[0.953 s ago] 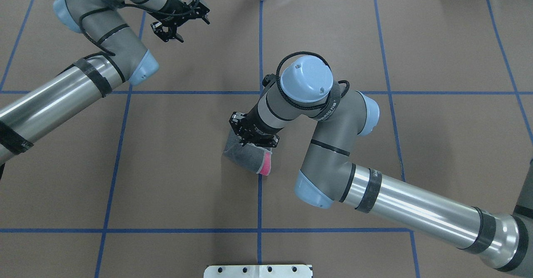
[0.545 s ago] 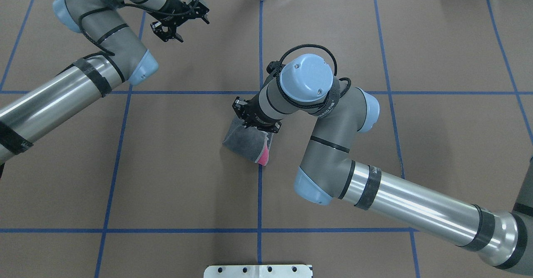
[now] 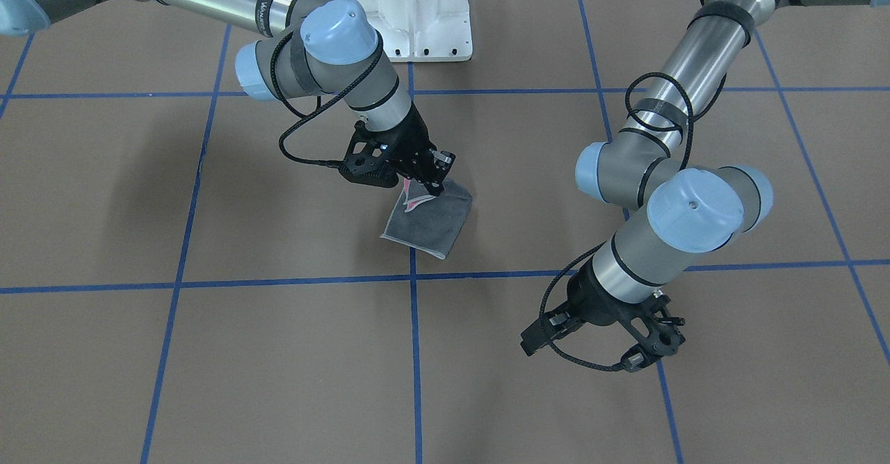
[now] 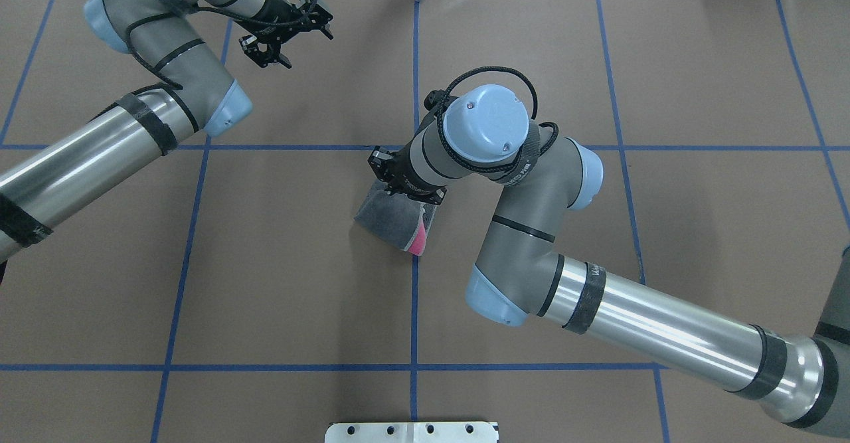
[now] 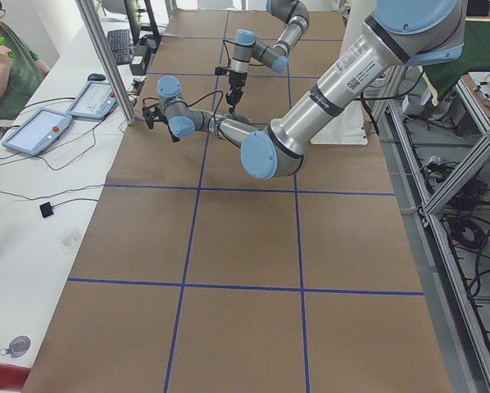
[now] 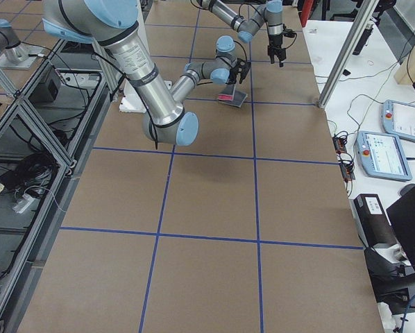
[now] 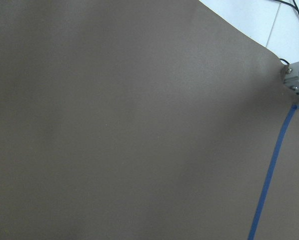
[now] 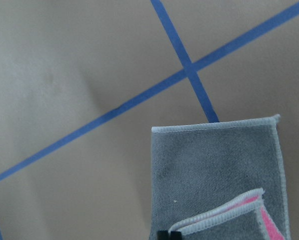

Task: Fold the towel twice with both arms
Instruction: 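Lower the folded end onto the towel and open the right gripper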

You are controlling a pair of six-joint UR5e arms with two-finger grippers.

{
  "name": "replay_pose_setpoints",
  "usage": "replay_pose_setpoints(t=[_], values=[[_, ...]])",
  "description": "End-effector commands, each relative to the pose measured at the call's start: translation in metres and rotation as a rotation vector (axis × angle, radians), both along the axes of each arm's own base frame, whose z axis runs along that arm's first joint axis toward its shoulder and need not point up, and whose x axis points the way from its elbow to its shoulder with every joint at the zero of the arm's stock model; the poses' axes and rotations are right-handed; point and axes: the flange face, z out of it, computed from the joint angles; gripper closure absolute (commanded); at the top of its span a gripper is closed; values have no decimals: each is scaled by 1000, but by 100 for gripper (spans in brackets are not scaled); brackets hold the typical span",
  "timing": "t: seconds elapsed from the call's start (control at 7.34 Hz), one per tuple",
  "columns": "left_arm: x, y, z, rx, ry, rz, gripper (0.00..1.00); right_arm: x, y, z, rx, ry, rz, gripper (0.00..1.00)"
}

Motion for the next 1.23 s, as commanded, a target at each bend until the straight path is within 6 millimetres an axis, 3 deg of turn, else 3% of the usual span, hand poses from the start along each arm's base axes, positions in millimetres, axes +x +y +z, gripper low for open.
replay_pose_setpoints(t=[0.0, 0.41, 0.68, 1.09], values=[[0, 0, 2, -1, -2, 1, 1, 8, -12, 1, 1, 10, 36, 100], [0, 0, 2, -2, -1, 0, 1, 17, -39, 17, -40, 33, 91, 100], [0, 0, 2, -1, -2, 1, 1, -5, -57, 16, -45, 69, 123, 100], [-1, 2, 10, -8, -7, 1, 0, -18, -74, 26, -46, 97, 153, 100]])
